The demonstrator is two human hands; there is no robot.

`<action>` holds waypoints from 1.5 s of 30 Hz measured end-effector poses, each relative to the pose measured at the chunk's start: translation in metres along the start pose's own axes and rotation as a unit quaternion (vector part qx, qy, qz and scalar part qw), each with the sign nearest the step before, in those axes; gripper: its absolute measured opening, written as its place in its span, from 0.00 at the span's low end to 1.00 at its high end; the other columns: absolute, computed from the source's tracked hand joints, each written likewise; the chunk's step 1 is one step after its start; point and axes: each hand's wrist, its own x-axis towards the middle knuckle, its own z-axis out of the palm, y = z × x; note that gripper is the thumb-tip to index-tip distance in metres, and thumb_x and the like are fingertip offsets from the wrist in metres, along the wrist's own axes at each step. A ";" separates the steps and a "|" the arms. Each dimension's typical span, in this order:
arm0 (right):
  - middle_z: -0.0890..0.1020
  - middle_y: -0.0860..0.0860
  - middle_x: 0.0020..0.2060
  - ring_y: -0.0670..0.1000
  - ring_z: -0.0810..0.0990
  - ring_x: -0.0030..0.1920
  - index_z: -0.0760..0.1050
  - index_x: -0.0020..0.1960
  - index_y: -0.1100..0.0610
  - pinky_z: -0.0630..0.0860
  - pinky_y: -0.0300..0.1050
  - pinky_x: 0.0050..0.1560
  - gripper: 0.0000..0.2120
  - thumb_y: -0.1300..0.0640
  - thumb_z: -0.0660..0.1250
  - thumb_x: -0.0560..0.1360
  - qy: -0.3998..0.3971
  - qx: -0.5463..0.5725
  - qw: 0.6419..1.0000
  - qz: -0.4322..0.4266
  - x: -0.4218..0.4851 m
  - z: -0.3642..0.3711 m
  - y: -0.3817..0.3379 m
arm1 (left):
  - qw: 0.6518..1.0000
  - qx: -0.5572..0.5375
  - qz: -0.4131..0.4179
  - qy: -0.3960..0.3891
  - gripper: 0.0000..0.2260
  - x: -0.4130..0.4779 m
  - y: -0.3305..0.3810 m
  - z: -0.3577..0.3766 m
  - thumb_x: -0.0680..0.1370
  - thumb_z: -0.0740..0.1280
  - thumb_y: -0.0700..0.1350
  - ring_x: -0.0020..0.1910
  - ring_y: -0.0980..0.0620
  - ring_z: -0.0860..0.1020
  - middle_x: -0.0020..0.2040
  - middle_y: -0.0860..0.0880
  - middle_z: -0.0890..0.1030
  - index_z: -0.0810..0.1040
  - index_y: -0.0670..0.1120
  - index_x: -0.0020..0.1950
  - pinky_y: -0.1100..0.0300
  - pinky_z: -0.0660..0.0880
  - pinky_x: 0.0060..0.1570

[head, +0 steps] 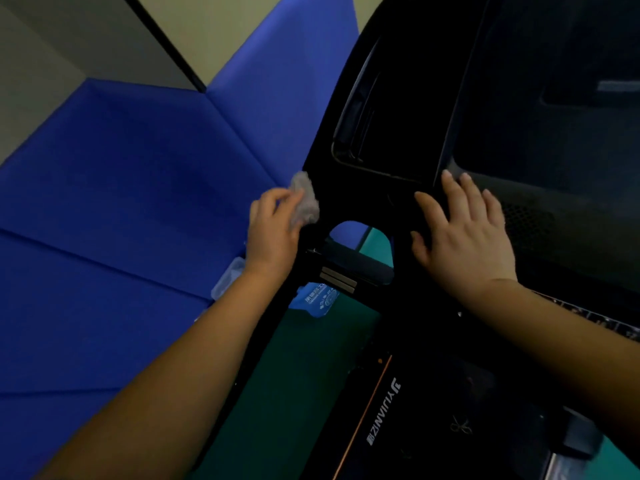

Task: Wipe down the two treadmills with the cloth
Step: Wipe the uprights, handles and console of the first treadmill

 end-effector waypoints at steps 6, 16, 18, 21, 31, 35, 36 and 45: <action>0.60 0.63 0.75 0.64 0.57 0.75 0.63 0.73 0.54 0.55 0.63 0.73 0.27 0.46 0.60 0.77 -0.002 0.024 1.000 -0.004 0.000 -0.002 0.001 | 0.928 0.181 0.301 -0.124 0.19 -0.003 -0.035 -0.013 0.73 0.66 0.38 0.49 0.44 0.68 0.63 0.46 0.71 0.77 0.43 0.64 0.49 0.75 0.41; 0.61 0.63 0.74 0.65 0.58 0.75 0.64 0.73 0.54 0.56 0.62 0.72 0.26 0.45 0.59 0.77 0.008 0.022 1.000 -0.011 -0.001 0.002 0.003 | 0.797 0.285 0.443 -0.295 0.18 0.044 0.001 0.010 0.68 0.73 0.42 0.45 0.47 0.75 0.55 0.55 0.81 0.82 0.51 0.57 0.56 0.71 0.37; 0.62 0.64 0.74 0.65 0.59 0.74 0.65 0.72 0.55 0.57 0.63 0.71 0.26 0.46 0.60 0.77 0.014 0.023 1.000 -0.010 0.000 0.003 0.003 | 0.789 0.295 0.441 -0.309 0.19 0.033 -0.011 -0.002 0.69 0.71 0.41 0.46 0.48 0.73 0.57 0.54 0.81 0.81 0.50 0.60 0.56 0.72 0.38; 0.62 0.64 0.74 0.65 0.59 0.74 0.66 0.72 0.55 0.58 0.63 0.71 0.26 0.46 0.60 0.77 0.018 0.025 0.999 -0.010 0.000 0.004 0.003 | 0.778 0.295 0.457 -0.314 0.16 0.033 -0.013 -0.002 0.69 0.72 0.42 0.44 0.49 0.74 0.54 0.53 0.82 0.83 0.49 0.56 0.56 0.72 0.37; 0.62 0.63 0.74 0.65 0.59 0.74 0.65 0.72 0.55 0.57 0.63 0.71 0.26 0.46 0.59 0.77 0.021 0.025 0.999 -0.013 0.001 0.006 0.003 | 0.801 0.267 0.439 -0.308 0.18 0.041 -0.009 0.009 0.74 0.70 0.45 0.45 0.49 0.73 0.59 0.56 0.81 0.78 0.51 0.64 0.56 0.72 0.41; 0.62 0.63 0.74 0.65 0.59 0.74 0.65 0.72 0.54 0.57 0.63 0.71 0.26 0.46 0.60 0.77 0.022 0.028 0.999 -0.011 0.000 0.005 0.003 | 0.875 0.195 0.378 -0.234 0.17 0.023 -0.041 -0.035 0.75 0.64 0.44 0.45 0.48 0.71 0.63 0.53 0.79 0.78 0.49 0.64 0.53 0.73 0.39; 0.62 0.63 0.74 0.65 0.59 0.74 0.65 0.72 0.54 0.57 0.63 0.71 0.26 0.46 0.59 0.77 0.022 0.027 0.999 -0.010 0.000 0.005 0.003 | 0.884 0.187 0.364 -0.226 0.18 0.016 -0.046 -0.041 0.75 0.65 0.44 0.46 0.48 0.71 0.64 0.53 0.78 0.78 0.49 0.65 0.52 0.74 0.40; 0.61 0.64 0.74 0.65 0.58 0.74 0.64 0.72 0.55 0.56 0.63 0.72 0.26 0.46 0.59 0.77 0.016 0.026 0.999 -0.009 -0.001 0.002 0.002 | 0.922 0.173 0.272 -0.217 0.17 0.015 -0.021 -0.006 0.75 0.61 0.58 0.46 0.47 0.70 0.57 0.53 0.81 0.83 0.50 0.55 0.52 0.73 0.41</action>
